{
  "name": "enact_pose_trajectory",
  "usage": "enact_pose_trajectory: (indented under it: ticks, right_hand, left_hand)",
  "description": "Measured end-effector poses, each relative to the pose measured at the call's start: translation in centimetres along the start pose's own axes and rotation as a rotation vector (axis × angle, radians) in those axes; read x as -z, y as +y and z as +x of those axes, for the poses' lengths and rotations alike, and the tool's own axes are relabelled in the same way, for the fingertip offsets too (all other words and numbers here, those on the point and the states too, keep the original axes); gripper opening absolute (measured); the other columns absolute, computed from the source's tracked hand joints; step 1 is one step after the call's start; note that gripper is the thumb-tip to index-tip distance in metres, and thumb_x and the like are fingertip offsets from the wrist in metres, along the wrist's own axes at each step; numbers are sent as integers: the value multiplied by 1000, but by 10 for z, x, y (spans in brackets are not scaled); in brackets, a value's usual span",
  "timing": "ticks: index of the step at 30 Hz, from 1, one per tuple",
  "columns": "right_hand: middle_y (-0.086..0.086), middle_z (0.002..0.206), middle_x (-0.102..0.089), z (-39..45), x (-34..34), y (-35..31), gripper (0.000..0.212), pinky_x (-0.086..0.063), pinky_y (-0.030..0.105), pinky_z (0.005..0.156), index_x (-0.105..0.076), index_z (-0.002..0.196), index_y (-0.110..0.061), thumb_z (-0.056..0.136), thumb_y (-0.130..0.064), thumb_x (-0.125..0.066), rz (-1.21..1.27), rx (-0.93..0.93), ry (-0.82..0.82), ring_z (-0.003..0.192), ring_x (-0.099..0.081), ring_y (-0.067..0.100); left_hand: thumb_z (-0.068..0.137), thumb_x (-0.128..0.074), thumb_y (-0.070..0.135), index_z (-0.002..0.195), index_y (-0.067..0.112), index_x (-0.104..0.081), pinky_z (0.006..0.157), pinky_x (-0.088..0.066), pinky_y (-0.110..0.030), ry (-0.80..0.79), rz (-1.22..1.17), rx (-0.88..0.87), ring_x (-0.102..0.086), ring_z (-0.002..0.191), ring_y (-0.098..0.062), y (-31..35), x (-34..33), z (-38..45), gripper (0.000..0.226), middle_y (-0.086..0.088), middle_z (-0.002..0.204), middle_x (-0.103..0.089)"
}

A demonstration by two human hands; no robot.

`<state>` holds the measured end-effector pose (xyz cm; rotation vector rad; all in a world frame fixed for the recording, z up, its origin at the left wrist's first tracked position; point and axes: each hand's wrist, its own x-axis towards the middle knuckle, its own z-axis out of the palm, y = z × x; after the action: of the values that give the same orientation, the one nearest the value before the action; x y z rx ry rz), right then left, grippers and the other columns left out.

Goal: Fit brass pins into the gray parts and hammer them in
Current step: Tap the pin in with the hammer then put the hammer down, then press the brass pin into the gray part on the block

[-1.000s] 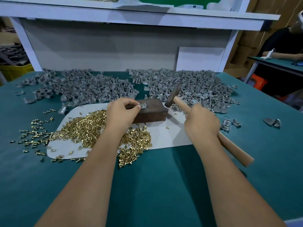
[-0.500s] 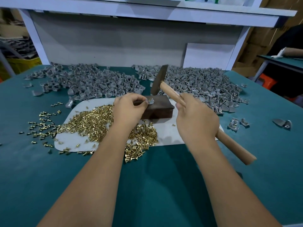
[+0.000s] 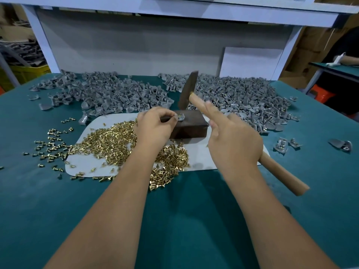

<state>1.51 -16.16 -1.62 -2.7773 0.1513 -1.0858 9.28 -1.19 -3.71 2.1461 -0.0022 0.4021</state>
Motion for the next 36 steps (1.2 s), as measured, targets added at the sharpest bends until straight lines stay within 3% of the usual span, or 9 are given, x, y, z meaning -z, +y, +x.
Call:
enact_pose_trajectory:
  ticks: [4, 9, 12, 16, 20, 23, 27, 31, 36]
  right_hand:
    - [6, 72, -57, -1, 1, -2, 51, -13, 21, 47, -54, 132, -37, 87, -15, -65, 27, -13, 30, 56, -34, 20]
    - [5, 77, -58, -3, 0, -2, 52, -26, 27, 51, -49, 135, -42, 90, -19, -61, 4, -9, -16, 59, -35, 20]
    - [7, 65, -54, -3, 1, -4, 52, -26, 25, 48, -59, 129, -32, 82, -10, -70, 79, -8, 92, 52, -35, 20]
    - [5, 73, -56, -2, 0, -2, 49, -24, 25, 49, -51, 134, -41, 90, -20, -61, 18, -28, -15, 57, -35, 19]
    - [4, 67, -50, -3, 2, -5, 49, -15, 21, 46, -54, 132, -36, 89, -16, -63, 93, -38, 63, 52, -34, 19]
    - [4, 80, -57, -2, 0, -2, 50, -18, 25, 47, -43, 138, -45, 94, -23, -53, 11, -29, -50, 60, -35, 19]
    - [4, 68, -49, -3, 4, -4, 49, -12, 20, 46, -53, 133, -35, 90, -14, -61, 124, -51, 58, 52, -34, 19]
    - [1, 74, -48, -3, 0, -2, 48, -13, 24, 45, -42, 137, -45, 95, -24, -53, 15, -43, -67, 58, -35, 20]
    - [5, 73, -54, -3, 1, -3, 53, -17, 24, 47, -47, 137, -41, 90, -18, -60, 52, -27, 2, 55, -35, 20]
  left_hand:
    - [89, -68, 40, 68, 46, -61, 105, -37, -51, 5, 6, 3, -49, 122, -22, 1, 1, -1, 24, 23, 102, -60]
    - [89, -69, 39, 66, 46, -59, 104, -39, -51, 4, -14, 18, -50, 122, -23, 3, 2, -2, 25, 21, 102, -61]
    - [89, -69, 39, 72, 43, -62, 106, -36, -52, 12, 1, 9, -49, 123, -22, 4, 1, -2, 19, 21, 102, -61]
    - [89, -68, 41, 70, 45, -62, 105, -38, -51, 16, -9, 14, -50, 123, -22, 3, 2, -2, 21, 22, 104, -62]
    - [89, -69, 40, 66, 47, -59, 105, -37, -52, 12, -2, 7, -49, 124, -21, 2, 1, -1, 25, 24, 100, -60]
    - [89, -68, 41, 69, 46, -60, 104, -39, -51, 12, -12, 15, -50, 123, -23, 2, 2, -3, 22, 23, 100, -60]
    - [89, -69, 40, 74, 43, -62, 107, -34, -50, 21, 5, 3, -48, 125, -21, 3, 1, -3, 17, 23, 100, -60]
    - [89, -68, 42, 68, 46, -59, 105, -36, -50, 21, 8, 16, -49, 123, -21, 3, 2, -3, 24, 23, 99, -59]
    - [89, -68, 43, 74, 44, -62, 104, -30, -46, 32, 24, 11, -46, 125, -19, 2, 0, -2, 17, 25, 97, -58]
